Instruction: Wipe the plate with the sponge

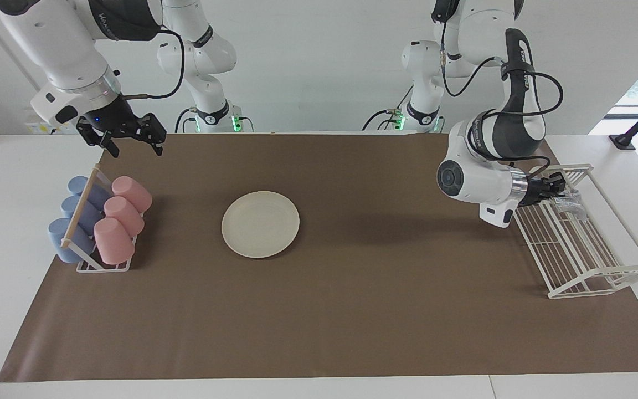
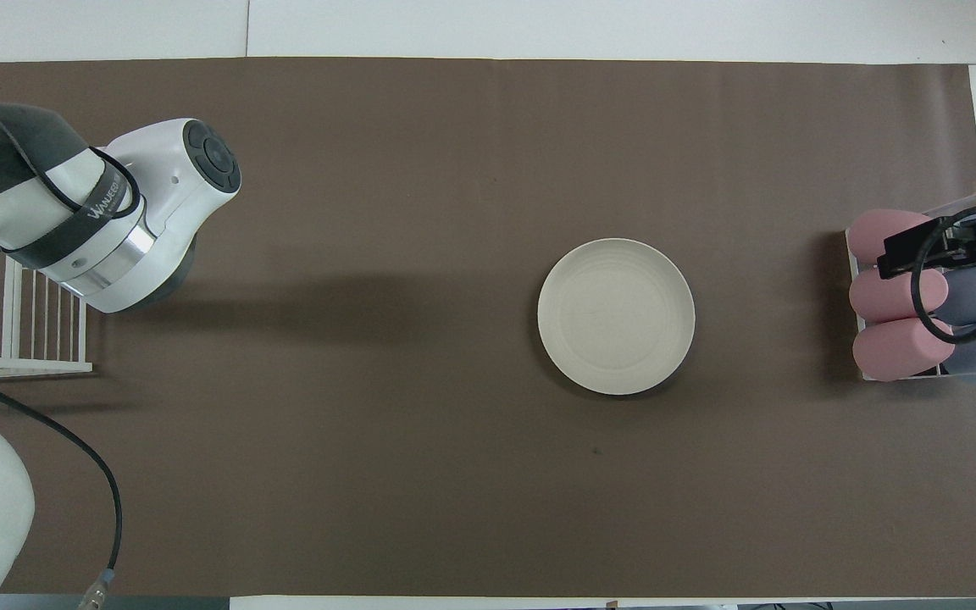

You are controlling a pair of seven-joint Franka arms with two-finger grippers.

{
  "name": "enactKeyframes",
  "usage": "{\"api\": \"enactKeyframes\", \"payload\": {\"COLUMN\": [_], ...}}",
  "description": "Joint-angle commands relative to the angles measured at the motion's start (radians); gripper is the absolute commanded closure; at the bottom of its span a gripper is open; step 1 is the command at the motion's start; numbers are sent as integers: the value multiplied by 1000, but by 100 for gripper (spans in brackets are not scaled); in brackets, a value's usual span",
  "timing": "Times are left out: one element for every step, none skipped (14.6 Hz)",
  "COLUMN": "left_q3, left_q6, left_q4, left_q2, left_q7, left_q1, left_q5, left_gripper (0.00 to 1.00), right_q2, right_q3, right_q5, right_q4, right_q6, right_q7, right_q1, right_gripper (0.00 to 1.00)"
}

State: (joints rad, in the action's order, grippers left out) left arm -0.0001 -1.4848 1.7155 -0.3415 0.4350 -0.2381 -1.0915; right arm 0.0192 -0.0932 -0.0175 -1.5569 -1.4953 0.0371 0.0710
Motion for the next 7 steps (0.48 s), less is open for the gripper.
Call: {"api": "enactKeyframes", "payload": {"left_q3": [-8,-8,-8,-9,-9,-8,-8], "left_q6": [-47,-54,-63,-71,-78,-89,-95], "left_q4": [-30,-27,-25,-22,-20,-20,-20], "left_q2": [-33,-34,-34,-34,-34,-34,-34], "left_q7": [49,76,80,90,99,105,111], "left_q1": [49,60,65,65,66,66,66], "left_q5": [-10,-4,2,8,19,40,51], "left_gripper": [100,100,100,100,100,100,100], "right_q2": [-13,-15,-15,-16,-16,-16,-16], "right_q3": [6,6,7,7,7,7,7], "right_q5": [-1,-1,-1,-1,-1,-1,-1], "right_q4": [-3,-5,-5,-6,-8,-8,-9], "right_q6": [4,3,3,4,7,7,7], "right_q7": [-5,-5,-5,-5,-3,-2,-2], "right_q1": [0,1,1,1,1,1,0], "right_gripper": [0,0,0,0,0,0,0]}}
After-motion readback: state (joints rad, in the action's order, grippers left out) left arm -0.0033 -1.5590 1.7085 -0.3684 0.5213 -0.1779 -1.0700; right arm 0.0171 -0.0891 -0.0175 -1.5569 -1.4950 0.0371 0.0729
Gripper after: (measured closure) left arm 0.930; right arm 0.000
